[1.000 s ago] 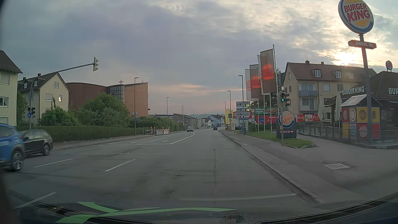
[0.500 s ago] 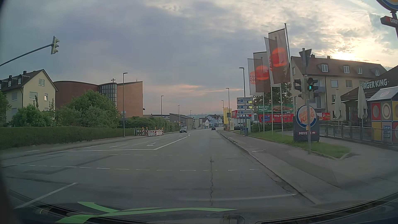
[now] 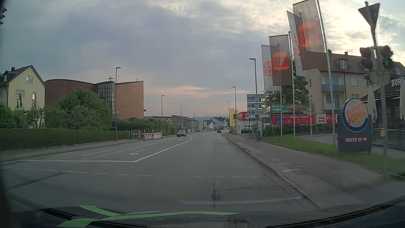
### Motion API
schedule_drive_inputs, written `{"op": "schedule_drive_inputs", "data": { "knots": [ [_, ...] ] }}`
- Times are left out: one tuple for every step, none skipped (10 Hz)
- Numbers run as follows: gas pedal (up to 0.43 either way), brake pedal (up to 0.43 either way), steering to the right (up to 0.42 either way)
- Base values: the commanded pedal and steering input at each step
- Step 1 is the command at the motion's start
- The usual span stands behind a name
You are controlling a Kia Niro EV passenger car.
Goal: Follow the waypoints while adhering to traffic rules and regulations
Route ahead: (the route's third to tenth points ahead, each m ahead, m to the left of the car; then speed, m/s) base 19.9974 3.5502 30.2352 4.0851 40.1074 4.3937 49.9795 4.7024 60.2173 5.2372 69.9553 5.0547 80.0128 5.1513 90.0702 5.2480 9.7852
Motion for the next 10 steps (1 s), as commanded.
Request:
{"op": "schedule_drive_inputs", "data": {
  "knots": [
    [0.079, 0.000, -0.008],
    [0.098, 0.000, -0.007],
    [0.098, 0.000, -0.007],
    [0.098, 0.000, -0.007],
    [0.098, 0.000, -0.007],
    [0.098, 0.000, -0.006],
    [0.098, 0.000, -0.005],
    [0.087, 0.000, -0.004],
    [0.087, 0.000, -0.003],
    [0.079, 0.000, -0.003]
  ]
}}
